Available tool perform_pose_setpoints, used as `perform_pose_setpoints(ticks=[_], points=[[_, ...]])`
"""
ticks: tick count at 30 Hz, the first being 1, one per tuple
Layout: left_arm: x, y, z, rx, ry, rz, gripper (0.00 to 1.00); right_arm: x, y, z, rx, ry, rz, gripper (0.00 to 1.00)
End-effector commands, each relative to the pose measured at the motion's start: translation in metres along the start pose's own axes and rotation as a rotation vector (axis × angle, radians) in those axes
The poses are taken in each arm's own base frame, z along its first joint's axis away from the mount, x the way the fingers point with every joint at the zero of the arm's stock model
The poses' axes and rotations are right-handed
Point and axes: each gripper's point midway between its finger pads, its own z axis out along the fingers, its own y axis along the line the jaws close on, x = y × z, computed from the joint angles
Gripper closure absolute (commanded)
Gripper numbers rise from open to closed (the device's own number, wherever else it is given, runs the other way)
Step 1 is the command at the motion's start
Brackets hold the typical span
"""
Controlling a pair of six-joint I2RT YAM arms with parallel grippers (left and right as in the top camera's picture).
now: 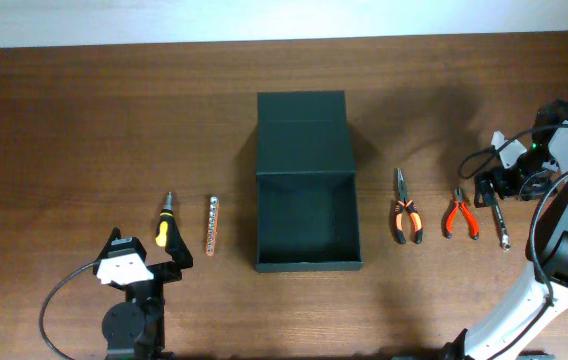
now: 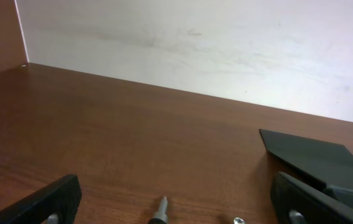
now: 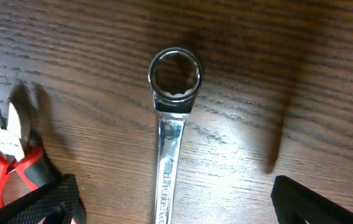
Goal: Pack container
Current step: 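Lower the right gripper and align it over the wrench handle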
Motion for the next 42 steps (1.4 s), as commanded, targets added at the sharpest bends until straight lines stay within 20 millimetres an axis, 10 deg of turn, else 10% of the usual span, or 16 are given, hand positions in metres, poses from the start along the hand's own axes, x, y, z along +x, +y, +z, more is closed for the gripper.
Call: perform_pose_setpoints(ticks=[1,42], points=[[0.0,0.001,0.0,-0.001,-0.004,-0.005,0.01,0.0,-0.005,0.002,0.01,0.007,0.016,0.01],[0.0,0.001,0.0,-0.001,-0.004,-0.005,0.01,0.01,0.002,0.016,-0.008,0.039,0.106,0.01]])
